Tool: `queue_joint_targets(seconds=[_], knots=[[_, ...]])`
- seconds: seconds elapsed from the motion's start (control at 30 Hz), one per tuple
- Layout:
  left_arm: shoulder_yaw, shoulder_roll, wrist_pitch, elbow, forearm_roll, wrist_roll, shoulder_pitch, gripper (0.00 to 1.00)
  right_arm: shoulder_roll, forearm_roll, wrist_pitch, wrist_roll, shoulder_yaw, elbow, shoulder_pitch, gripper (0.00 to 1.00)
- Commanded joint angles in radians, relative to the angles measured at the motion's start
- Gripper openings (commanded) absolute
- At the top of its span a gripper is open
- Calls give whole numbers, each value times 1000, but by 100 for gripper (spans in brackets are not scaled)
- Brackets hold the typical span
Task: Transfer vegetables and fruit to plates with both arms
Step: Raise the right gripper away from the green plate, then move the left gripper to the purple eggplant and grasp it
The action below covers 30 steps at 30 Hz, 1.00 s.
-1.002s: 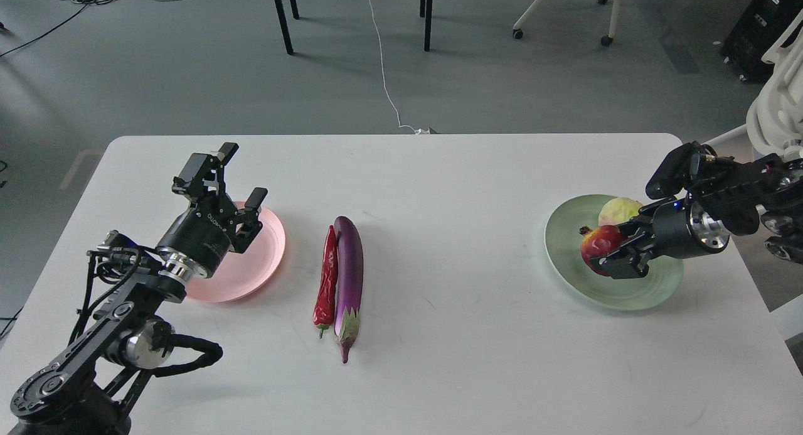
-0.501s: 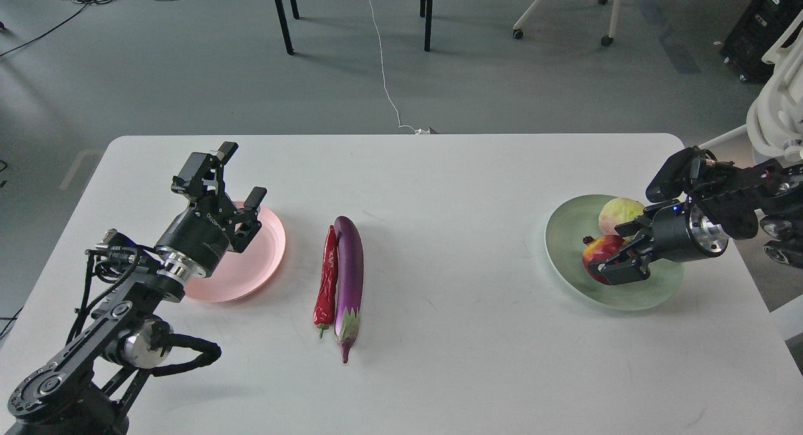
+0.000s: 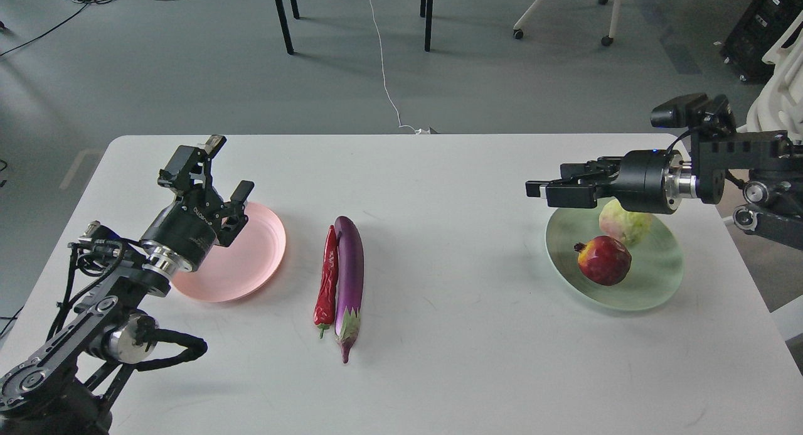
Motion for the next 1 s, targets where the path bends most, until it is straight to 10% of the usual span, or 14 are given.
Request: queue_joint_targets(seconds=[0.0, 0.23, 0.53, 0.97], knots=[[-3, 30, 4, -1, -1, 1, -12, 100, 17, 253, -7, 0, 125, 12, -113, 97], [8, 77, 5, -25, 11, -100, -24, 100, 108, 750, -6, 0, 407, 6, -369, 97], [74, 123, 8, -161, 500, -91, -26, 100, 143, 1200, 126, 0, 771, -78, -600, 98], [532, 232, -131, -228, 1102, 177, -410, 100, 99, 1217, 283, 0, 883, -96, -759, 98]])
